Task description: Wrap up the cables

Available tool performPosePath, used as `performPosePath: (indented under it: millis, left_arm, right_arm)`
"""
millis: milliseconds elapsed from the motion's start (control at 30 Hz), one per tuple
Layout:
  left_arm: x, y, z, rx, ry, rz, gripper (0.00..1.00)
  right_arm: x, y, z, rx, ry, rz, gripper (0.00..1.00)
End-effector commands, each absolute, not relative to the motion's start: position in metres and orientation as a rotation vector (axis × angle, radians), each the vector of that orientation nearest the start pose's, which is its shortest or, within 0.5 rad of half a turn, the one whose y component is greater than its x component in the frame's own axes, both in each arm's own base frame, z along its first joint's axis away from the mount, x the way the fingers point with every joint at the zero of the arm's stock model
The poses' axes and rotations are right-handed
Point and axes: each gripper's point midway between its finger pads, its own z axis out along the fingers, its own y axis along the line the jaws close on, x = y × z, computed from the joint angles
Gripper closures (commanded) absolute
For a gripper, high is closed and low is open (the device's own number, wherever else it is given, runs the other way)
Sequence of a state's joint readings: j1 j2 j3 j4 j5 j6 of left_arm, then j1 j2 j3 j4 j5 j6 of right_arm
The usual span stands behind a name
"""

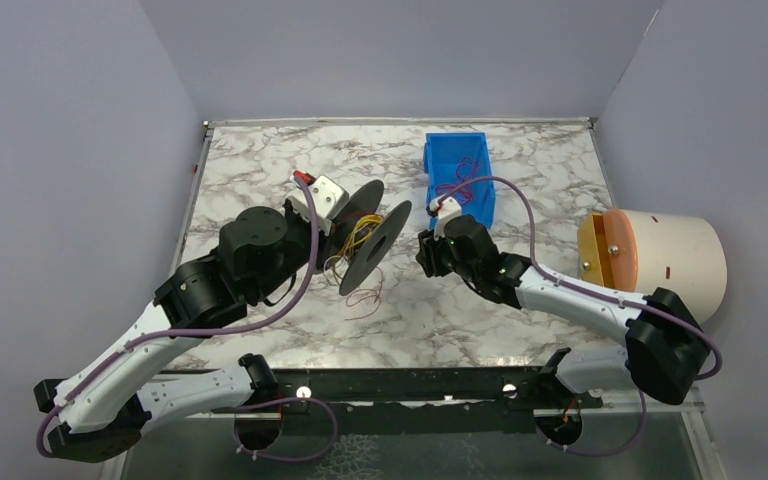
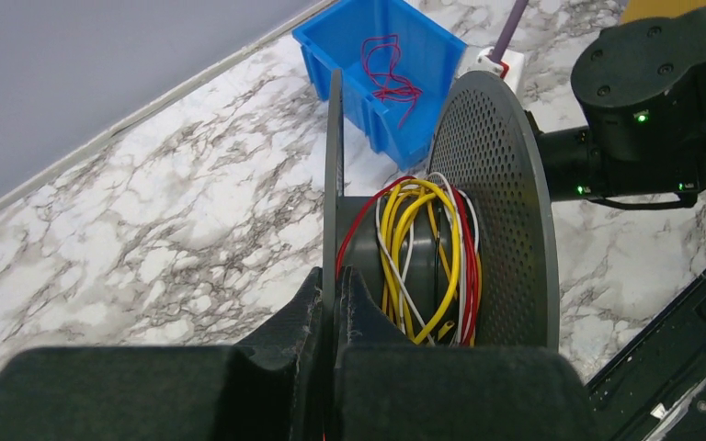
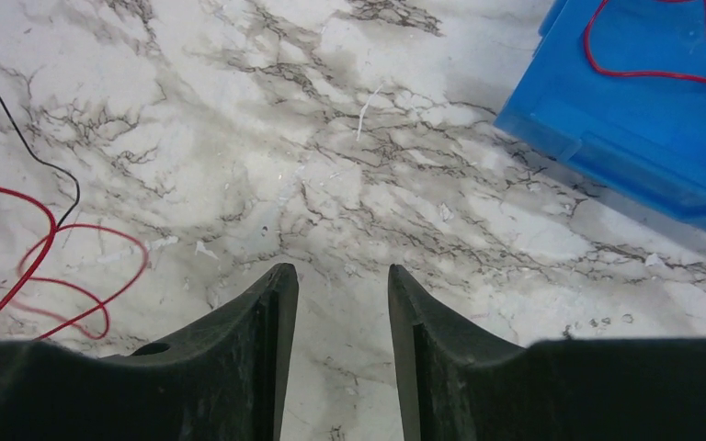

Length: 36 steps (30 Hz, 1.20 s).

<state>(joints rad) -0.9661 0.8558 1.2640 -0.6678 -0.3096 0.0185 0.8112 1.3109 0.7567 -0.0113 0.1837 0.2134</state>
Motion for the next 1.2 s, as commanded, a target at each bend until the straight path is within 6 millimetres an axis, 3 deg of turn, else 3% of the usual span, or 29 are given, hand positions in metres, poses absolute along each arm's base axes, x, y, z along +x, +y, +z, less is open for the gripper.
performPosePath:
  millis: [0, 433, 700, 1167]
  left_arm:
    - [0.205, -0.183, 0.415, 0.497, 1.591, -0.426, 1.00]
    - [0.217, -0.190, 0.427, 0.447, 1.559, -0.415, 1.00]
    - [0.224, -0.190, 0.430, 0.409, 1.556, -0.399, 1.00]
    - [0.223, -0.193, 0.431, 0.399, 1.561, -0.424, 1.00]
  right_arm:
    - [0.272, 0.268, 0.123, -0.498, 2.078, 0.513, 0.53]
    - [0.244, 0.267, 0.098, -0.347, 2.153, 0.683, 0.46]
    - [0.229, 0.292, 0.079, -0.328, 2.173, 0.895, 0.45]
    - [0.241, 0.326, 0.069, -0.209, 2.130, 1.089, 0.46]
